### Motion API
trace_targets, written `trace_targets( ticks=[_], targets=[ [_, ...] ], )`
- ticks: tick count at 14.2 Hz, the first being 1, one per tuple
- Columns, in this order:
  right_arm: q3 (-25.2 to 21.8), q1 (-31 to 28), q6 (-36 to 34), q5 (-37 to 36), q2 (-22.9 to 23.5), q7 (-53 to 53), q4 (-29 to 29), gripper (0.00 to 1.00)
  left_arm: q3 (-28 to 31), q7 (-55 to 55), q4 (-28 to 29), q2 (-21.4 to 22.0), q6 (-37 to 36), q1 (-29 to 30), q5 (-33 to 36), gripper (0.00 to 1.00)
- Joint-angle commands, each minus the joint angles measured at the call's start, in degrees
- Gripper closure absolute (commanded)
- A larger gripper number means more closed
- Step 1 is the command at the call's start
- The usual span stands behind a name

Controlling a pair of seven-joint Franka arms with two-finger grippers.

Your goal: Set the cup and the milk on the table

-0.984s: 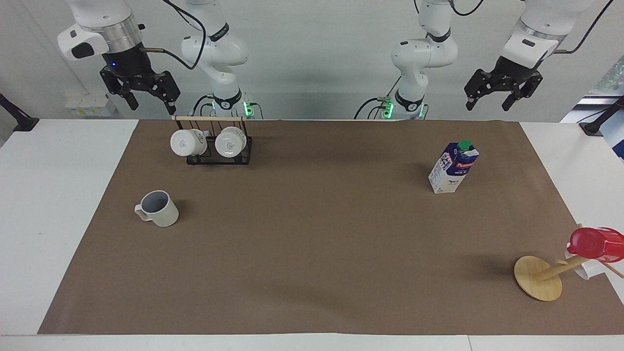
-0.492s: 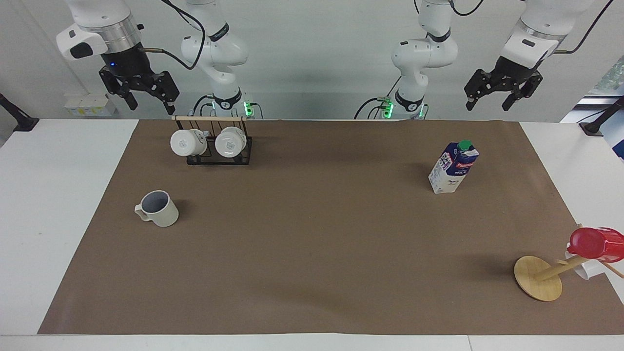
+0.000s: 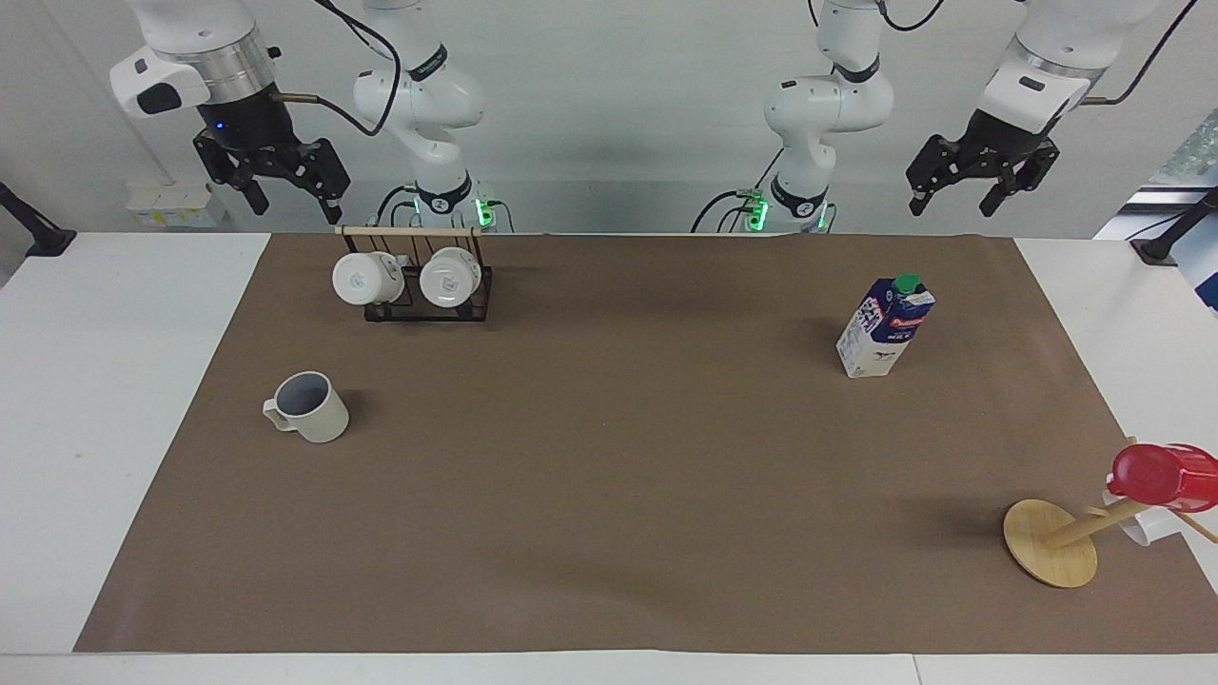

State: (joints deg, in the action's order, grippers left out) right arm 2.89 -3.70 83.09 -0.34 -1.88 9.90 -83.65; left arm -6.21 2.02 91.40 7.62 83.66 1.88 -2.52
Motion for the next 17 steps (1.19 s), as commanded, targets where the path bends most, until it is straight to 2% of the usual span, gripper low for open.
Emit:
trace_targets(
  ticks=[1,17],
  targets=[
    [-0.9,-1.0,-0.9,1.1,-0.7,-1.1,-0.2,0.0,-0.5,0.3,-0.3,0.4,-0.6,0.8,-0.5,0.0],
    [-1.0,-1.0,1.4,0.1,-0.6,-1.4,-1.3,0.0,-0.5,0.2,-0.3,0.4,-0.6,0.8,-0.5,0.0]
  ],
)
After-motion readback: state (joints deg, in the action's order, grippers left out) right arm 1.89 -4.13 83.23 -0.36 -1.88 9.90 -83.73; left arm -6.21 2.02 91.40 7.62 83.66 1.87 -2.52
